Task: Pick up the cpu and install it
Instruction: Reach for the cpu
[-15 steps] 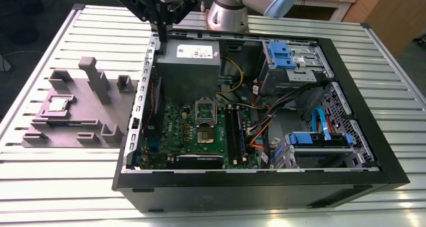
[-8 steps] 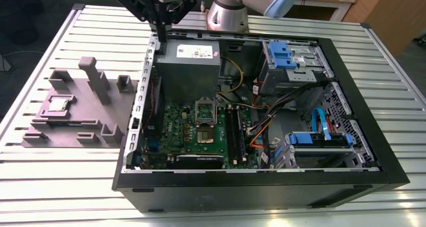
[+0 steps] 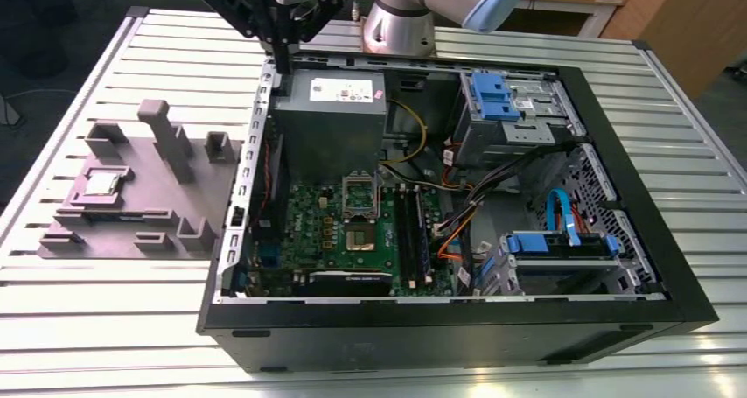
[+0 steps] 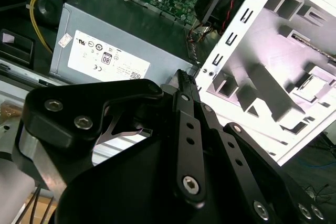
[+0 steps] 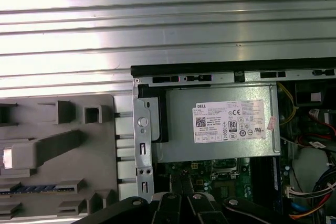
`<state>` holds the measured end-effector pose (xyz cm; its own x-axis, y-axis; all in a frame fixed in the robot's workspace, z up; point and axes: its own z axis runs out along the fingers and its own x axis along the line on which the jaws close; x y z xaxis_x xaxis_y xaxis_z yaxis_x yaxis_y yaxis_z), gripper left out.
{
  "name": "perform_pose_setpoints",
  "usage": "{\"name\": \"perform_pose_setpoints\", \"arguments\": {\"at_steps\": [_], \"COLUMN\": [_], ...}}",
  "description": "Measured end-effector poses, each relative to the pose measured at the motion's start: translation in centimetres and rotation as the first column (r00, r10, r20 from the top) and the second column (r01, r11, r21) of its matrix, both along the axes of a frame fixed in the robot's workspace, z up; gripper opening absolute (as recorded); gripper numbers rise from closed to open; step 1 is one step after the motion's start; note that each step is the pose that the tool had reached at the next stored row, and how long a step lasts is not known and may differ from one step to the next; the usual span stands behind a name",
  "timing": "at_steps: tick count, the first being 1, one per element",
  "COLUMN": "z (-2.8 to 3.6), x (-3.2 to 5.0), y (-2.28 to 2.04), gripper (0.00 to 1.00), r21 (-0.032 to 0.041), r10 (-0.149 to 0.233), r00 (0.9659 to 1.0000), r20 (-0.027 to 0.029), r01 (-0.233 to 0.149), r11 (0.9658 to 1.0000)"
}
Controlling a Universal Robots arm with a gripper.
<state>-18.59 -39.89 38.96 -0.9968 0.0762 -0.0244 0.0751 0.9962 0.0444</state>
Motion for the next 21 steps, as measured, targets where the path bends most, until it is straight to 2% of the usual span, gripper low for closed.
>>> {"name": "perform_pose_setpoints", "arguments": {"at_steps": [18, 21], "z": [-0.03, -0.08], "x": [-0.33, -0.61], "y": [0.00, 0.00], "gripper": [0.11, 0.11], "r21": [0.0000, 0.0001], "r10": [0.000, 0.000], "r00": [1.0000, 1.0000], "r20": [0.0000, 0.0001], "r01": [0.000, 0.000], "r11": [1.0000, 1.0000]}}
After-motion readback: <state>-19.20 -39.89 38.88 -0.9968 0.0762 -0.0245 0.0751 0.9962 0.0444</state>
